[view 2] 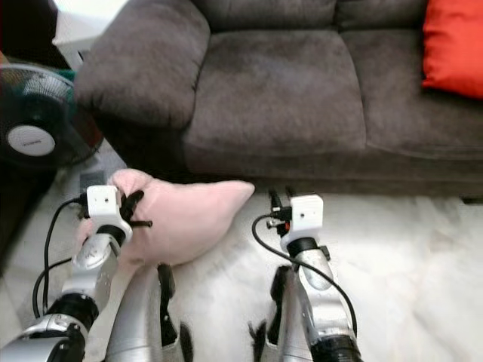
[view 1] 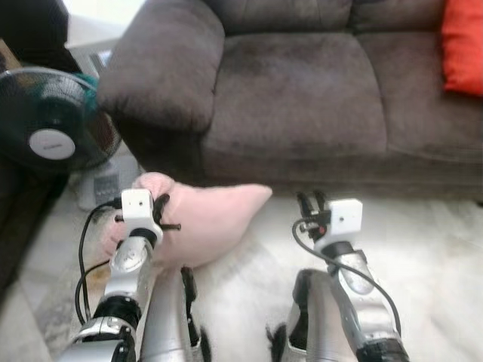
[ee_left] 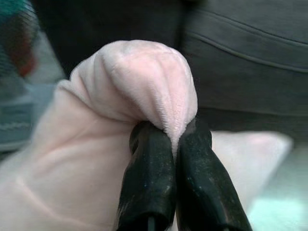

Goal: Move the pillow to the sofa from floor

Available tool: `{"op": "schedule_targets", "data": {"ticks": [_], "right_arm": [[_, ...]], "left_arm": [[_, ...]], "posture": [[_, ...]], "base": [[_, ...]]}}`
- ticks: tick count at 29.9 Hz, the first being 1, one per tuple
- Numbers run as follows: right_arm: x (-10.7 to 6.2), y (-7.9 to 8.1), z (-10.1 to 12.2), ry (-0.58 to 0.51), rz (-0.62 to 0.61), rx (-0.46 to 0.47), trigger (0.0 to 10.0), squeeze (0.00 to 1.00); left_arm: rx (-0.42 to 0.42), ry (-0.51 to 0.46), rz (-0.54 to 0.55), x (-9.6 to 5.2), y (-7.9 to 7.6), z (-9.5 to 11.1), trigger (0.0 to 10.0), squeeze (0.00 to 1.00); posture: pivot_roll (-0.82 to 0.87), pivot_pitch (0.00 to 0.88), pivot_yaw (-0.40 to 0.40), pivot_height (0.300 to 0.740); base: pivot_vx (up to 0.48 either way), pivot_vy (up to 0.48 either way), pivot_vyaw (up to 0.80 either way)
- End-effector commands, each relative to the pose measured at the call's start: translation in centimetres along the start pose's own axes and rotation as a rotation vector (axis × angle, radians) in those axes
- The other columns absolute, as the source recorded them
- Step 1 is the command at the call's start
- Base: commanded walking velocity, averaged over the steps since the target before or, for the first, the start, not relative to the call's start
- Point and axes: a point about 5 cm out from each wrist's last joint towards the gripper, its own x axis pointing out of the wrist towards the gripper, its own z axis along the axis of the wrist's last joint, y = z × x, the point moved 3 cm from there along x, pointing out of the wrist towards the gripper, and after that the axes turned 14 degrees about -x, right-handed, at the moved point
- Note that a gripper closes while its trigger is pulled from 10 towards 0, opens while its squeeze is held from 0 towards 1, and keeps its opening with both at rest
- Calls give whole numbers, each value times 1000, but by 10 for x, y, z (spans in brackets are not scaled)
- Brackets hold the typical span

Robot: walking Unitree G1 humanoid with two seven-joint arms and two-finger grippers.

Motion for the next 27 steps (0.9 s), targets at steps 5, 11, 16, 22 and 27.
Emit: {"op": "schedule_targets", "data": {"ticks": [5,11,16,22,27], "right_arm": [[-2,4,-2,4,5,6,10000,0],[-2,4,-2,4,5,6,10000,0],[-2,4,-2,4,5,6,10000,0],[1,4,-6,5,-25,23,10000,0],[2,6,-6,6,-25,30,10000,0]], "left_arm": [[11,-77,-12,4,0,19,10000,0],[11,-77,-12,4,0,19,10000,0],[11,-77,-12,4,0,19,10000,0],[149,-208,-146,1,-31,45,10000,0],[169,-221,-167,-2,-35,46,10000,0]], "posture": [[98,115,-1,493],[98,115,-1,493],[98,115,-1,493],[120,107,24,506],[123,109,26,529]], "base": [[-322,0,0],[-322,0,0],[-322,0,0],[-214,0,0],[0,0,0]]}}
